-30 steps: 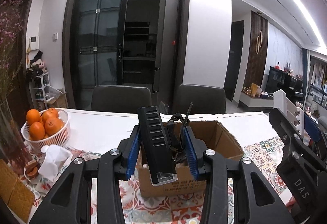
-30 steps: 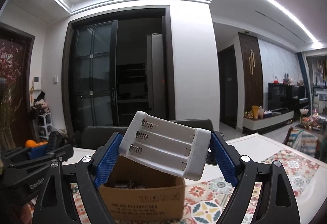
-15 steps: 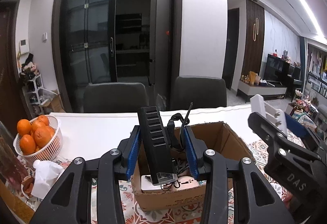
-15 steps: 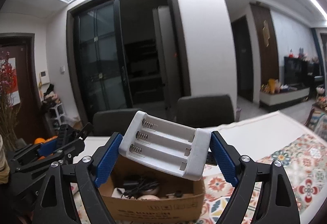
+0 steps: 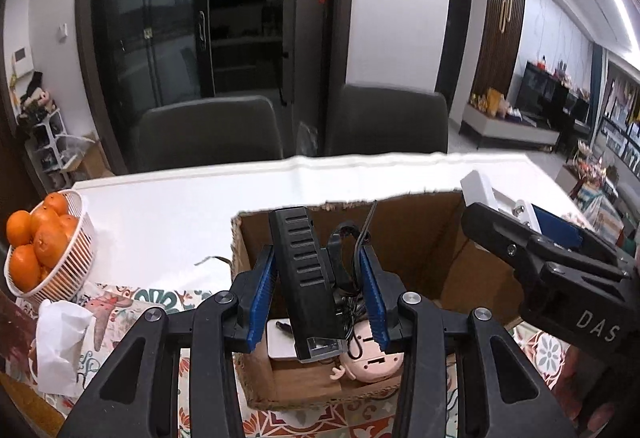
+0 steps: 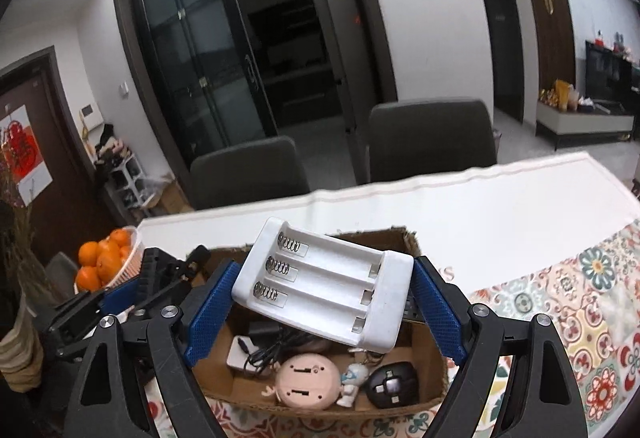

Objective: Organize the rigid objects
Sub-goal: 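Lift the bike light and charger and carry both over the box, then open both tools to drop the bike light and charger into the box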

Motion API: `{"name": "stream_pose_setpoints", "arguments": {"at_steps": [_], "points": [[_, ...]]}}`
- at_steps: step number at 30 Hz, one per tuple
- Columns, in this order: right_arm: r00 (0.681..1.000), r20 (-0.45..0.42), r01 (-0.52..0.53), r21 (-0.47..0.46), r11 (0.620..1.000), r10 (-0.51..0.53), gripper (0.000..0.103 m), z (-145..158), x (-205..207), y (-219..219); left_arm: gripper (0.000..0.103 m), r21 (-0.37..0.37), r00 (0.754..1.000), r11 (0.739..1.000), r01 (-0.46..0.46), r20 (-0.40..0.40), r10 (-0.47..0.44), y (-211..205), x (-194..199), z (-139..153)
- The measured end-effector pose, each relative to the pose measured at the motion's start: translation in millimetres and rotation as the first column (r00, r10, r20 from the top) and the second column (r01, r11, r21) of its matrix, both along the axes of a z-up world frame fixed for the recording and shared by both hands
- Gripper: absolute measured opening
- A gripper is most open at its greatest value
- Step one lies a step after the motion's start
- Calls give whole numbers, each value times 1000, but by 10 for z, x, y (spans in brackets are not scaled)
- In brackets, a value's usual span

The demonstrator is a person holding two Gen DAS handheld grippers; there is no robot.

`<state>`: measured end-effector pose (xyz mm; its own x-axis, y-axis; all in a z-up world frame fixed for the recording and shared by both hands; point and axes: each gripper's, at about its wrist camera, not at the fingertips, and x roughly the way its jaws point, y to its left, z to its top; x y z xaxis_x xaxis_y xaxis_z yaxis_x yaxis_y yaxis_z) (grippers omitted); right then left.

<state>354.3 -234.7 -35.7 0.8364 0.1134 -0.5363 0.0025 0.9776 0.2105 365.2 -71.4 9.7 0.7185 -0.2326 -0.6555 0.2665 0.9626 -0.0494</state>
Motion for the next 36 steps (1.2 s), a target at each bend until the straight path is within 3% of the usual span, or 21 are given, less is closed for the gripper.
{"name": "stream_pose_setpoints", "arguments": {"at_steps": [10,17,26,36], "points": [[985,-163,-52,30,998,56,87,-247,344,13,42,47,990,999,21,-140,-15,-135,139,-250],[963,-255,-68,71,995,84,89,-359,430,19,46,47,987,999,0,-162,7,-120,99,-285],[979,-197,-39,24,999,44,89,-181,165,43,53,33,996,999,-28,-82,30,22,-157,-22],[994,-112,-2,-41,999,-2,89,117,-363,116,59,40,997,997,-68,25,67,175,-694,299]]}}
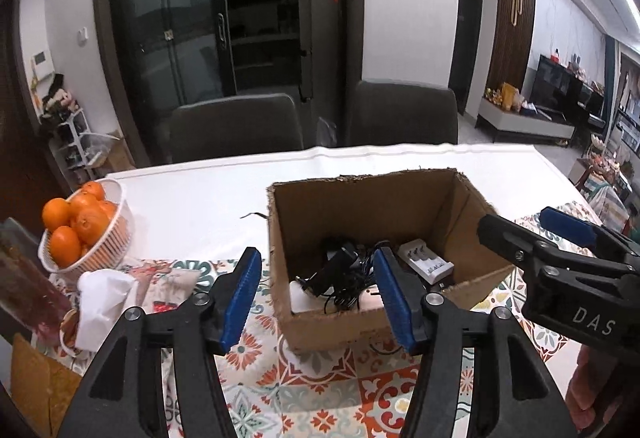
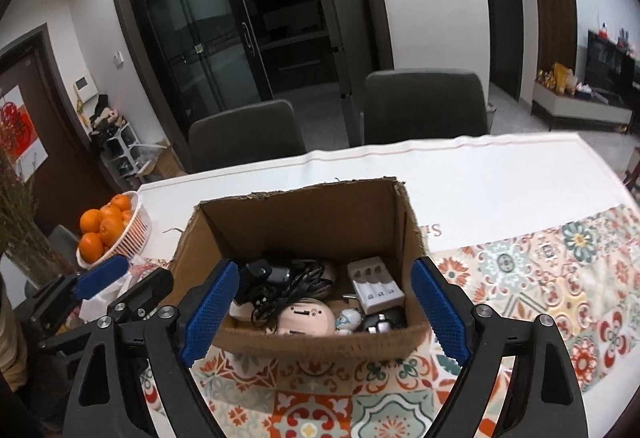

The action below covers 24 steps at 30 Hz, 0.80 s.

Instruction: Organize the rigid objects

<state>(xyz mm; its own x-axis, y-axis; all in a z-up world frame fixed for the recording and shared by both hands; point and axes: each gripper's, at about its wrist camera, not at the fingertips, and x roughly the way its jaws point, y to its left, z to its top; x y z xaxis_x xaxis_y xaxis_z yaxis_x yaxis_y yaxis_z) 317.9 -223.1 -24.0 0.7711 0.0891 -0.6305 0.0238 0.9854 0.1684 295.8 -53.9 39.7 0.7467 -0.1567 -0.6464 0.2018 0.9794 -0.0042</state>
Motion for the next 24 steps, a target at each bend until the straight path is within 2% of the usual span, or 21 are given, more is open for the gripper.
{"name": "stream_pose_setpoints", "arguments": {"at_steps": [3,7,13,16,18,24], "points": [[999,33,9,-41,999,-8,89,90,-195,59,61,1,1000,1000,-10,23,10,52,-179,57],[998,59,6,-48,999,-4,89,178,-442,100,62,-26,999,1000,-13,48,14,127,-448,144],[993,118,31,-75,997,-22,89,272,-825,153,68,-11,991,998,-54,121,55,221,-868,244],[992,128,33,-80,996,-22,89,292,-1011,182,74,0,983,997,-78,165,77,248,-1082,269],[991,133,30,-85,996,-19,89,286,-1144,195,83,5,979,996,-85,188,83,264,-1210,281],[984,170,64,-119,991,-43,90,279,-1504,209,94,57,947,989,-136,299,113,288,-1651,299]]}}
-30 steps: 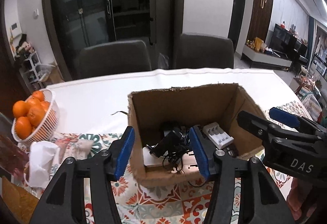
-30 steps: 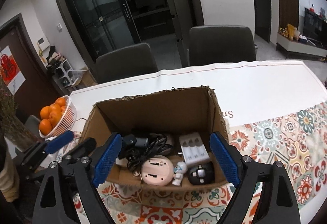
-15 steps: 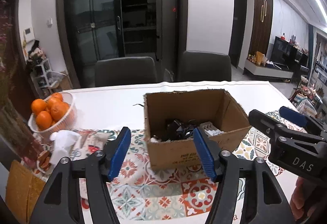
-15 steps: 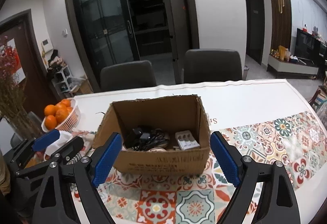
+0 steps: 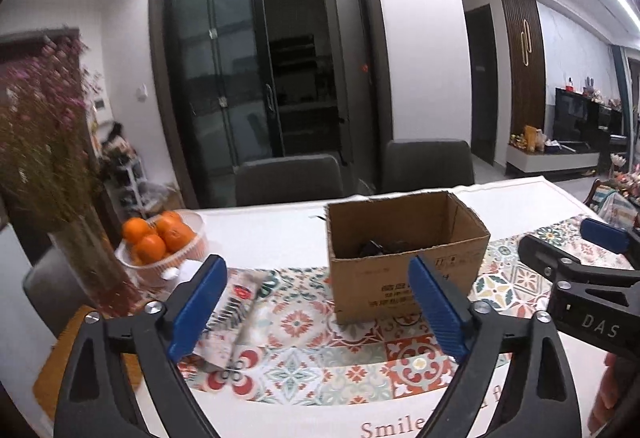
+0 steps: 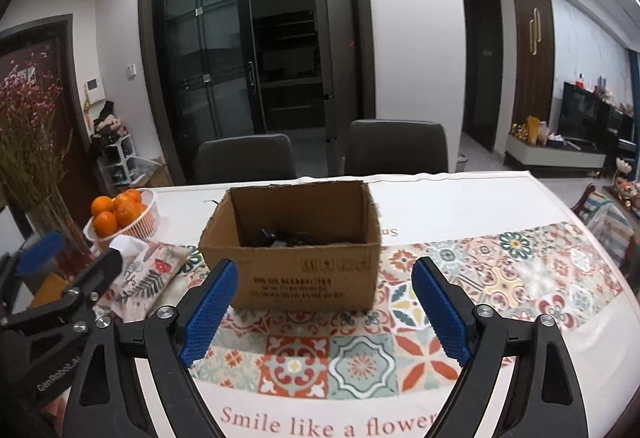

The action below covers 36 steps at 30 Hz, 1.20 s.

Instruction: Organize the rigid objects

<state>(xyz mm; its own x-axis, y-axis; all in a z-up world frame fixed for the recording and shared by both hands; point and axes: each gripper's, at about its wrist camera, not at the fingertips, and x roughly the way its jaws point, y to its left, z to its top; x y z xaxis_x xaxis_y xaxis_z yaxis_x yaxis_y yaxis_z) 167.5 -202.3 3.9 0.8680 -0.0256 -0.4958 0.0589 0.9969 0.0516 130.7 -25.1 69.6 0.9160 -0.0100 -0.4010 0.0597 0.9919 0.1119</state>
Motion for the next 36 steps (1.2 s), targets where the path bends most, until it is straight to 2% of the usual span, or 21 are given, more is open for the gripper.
{"name": "stream_pose_setpoints", "arguments": {"at_steps": [7,10,23,36], "points": [[999,24,40,0,999,-40,94,-40,-340,-40,103,29,997,999,-23,80,21,6,-414,-16],[998,38,51,-13,999,-51,97,-60,-480,-32,103,31,995,999,-26,98,23,14,-542,-19],[992,99,87,-77,993,-79,97,-91,-910,20,103,20,996,999,-31,86,29,39,-845,-118],[992,99,91,-93,992,-81,97,-119,-1035,29,103,14,994,1000,-25,103,23,60,-979,-143]]}}
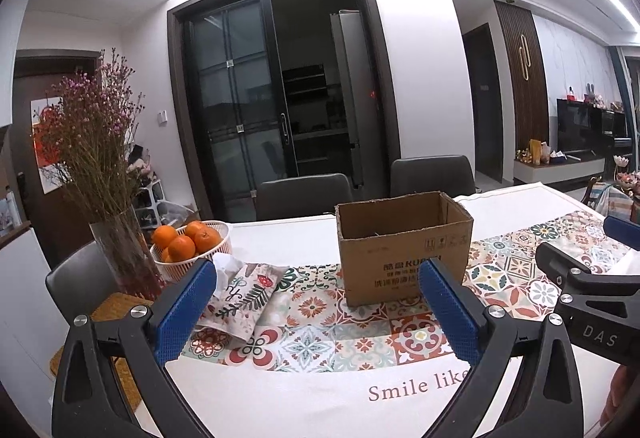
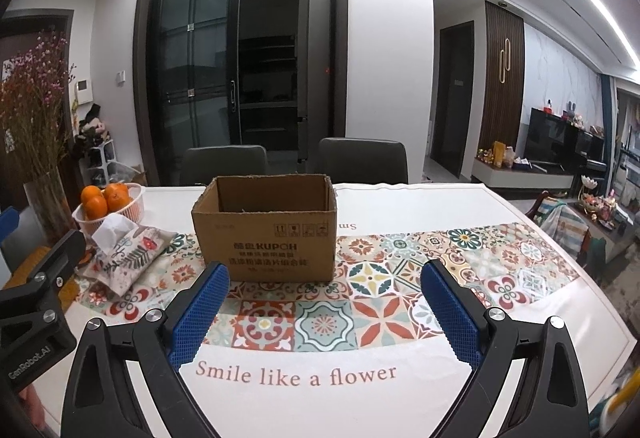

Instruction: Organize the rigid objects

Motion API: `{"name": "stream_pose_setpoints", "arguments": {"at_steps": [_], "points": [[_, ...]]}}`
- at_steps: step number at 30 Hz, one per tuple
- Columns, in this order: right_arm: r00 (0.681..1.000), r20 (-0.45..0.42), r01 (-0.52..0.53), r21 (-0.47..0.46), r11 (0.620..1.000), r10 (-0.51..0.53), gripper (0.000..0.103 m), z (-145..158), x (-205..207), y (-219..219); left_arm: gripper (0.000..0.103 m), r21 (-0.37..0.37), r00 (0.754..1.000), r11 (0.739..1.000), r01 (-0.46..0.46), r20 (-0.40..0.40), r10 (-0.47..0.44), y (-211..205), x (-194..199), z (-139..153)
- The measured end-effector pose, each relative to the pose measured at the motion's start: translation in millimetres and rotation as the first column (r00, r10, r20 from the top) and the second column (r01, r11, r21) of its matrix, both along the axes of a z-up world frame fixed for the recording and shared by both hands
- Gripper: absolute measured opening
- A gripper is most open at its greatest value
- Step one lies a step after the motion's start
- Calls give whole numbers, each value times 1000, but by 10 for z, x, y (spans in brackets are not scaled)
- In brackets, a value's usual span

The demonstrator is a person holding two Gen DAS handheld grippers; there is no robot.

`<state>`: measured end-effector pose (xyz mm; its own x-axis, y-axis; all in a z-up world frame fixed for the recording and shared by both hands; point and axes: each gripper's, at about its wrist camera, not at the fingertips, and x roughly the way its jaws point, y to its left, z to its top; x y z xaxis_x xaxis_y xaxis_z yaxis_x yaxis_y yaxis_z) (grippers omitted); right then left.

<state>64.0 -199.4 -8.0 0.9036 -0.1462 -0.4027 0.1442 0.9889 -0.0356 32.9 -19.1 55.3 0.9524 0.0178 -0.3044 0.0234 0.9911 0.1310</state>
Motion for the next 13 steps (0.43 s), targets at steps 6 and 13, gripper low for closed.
{"name": "stream_pose_setpoints", "arguments": {"at_steps": [6,13], "points": [[1000,0,-2,-7,1000,2,97,-14,-35,28,103,-19,1000,1000,3,-11,-4,43,-6,-20],[1000,-3,-1,-9,1000,1,97,-27,-41,40,103,-37,999,999,10,-32,-11,62,11,-58]]}}
